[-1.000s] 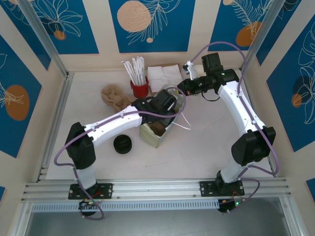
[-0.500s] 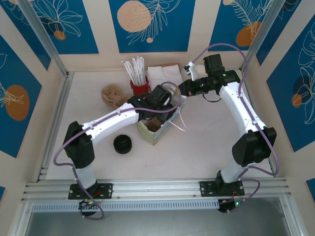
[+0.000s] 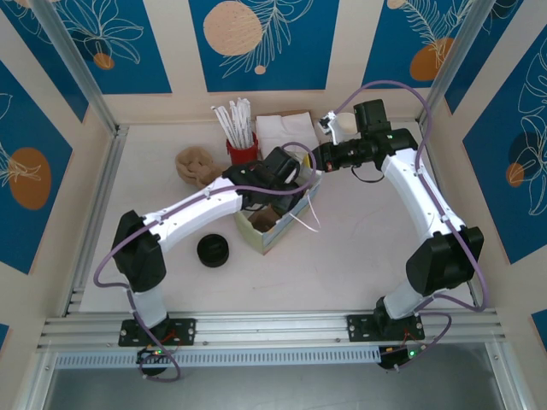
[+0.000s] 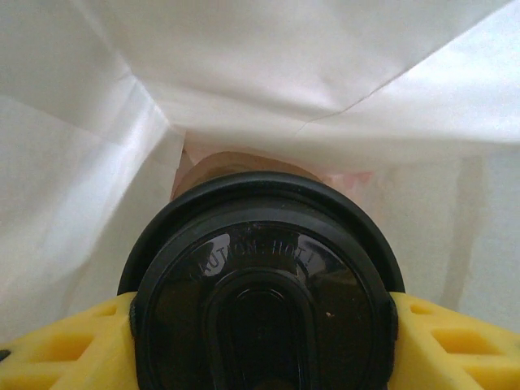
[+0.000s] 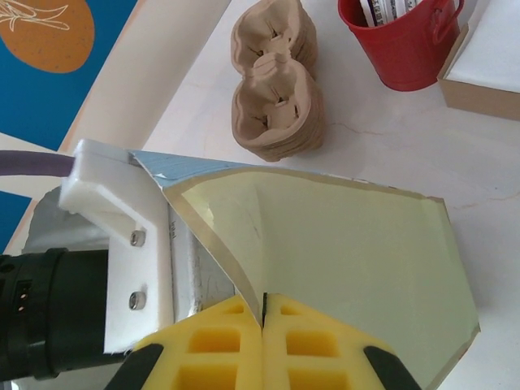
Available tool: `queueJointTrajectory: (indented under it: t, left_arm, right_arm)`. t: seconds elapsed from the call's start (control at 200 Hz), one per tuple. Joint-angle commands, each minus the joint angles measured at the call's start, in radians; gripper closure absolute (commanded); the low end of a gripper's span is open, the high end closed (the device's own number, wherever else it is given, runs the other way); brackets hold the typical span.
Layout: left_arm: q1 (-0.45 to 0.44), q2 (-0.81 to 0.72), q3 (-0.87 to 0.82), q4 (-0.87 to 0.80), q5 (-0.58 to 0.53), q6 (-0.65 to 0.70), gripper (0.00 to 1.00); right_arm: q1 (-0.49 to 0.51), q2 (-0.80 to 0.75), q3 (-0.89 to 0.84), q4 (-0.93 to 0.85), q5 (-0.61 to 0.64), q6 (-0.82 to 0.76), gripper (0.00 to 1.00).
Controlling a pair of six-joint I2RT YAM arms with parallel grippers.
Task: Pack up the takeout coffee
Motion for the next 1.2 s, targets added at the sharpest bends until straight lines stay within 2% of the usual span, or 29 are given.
queueJointTrajectory:
  t: [0.0,0.09,0.17,0.315,0.51,0.685,1.07,1.12,1.195]
  left_arm:
    - [-0.006,0.037,0.082,-0.092,-0.007,-0.034,0.37]
    - [-0.005,0.041,0.106,-0.117,0.004,-0.058,0.37]
    - [-0.003,0.050,0.125,-0.136,0.008,-0.068,0.37]
    - [-0.001,0.065,0.147,-0.147,0.003,-0.083,0.37]
    - [-0.001,0.087,0.181,-0.163,0.010,-0.106,0.37]
    - [-0.001,0.085,0.169,-0.165,0.021,-0.115,0.37]
    - [-0.001,0.073,0.160,-0.156,0.030,-0.135,0.37]
    - [-0.001,0.072,0.159,-0.154,0.032,-0.138,0.37]
    - [0.000,0.066,0.154,-0.149,0.032,-0.138,0.37]
  right_arm:
    - [0.001,0.043,0.060,-0.016,0.039,0.067,0.87]
    - [-0.003,0.078,0.148,-0.089,0.130,0.124,0.67]
    - [-0.008,0.105,0.252,-0.199,0.232,0.197,0.59]
    - [-0.037,0.125,0.395,-0.412,0.276,0.350,0.55]
    - [-0.041,0.055,0.372,-0.551,0.269,0.524,0.49]
    - [-0.011,0.032,0.293,-0.572,0.201,0.602,0.49]
    - [0.061,0.060,0.216,-0.544,0.212,0.624,0.52]
    - [0.067,0.058,0.210,-0.540,0.216,0.606,0.59]
    - [0.070,0.056,0.207,-0.553,0.209,0.559,0.78]
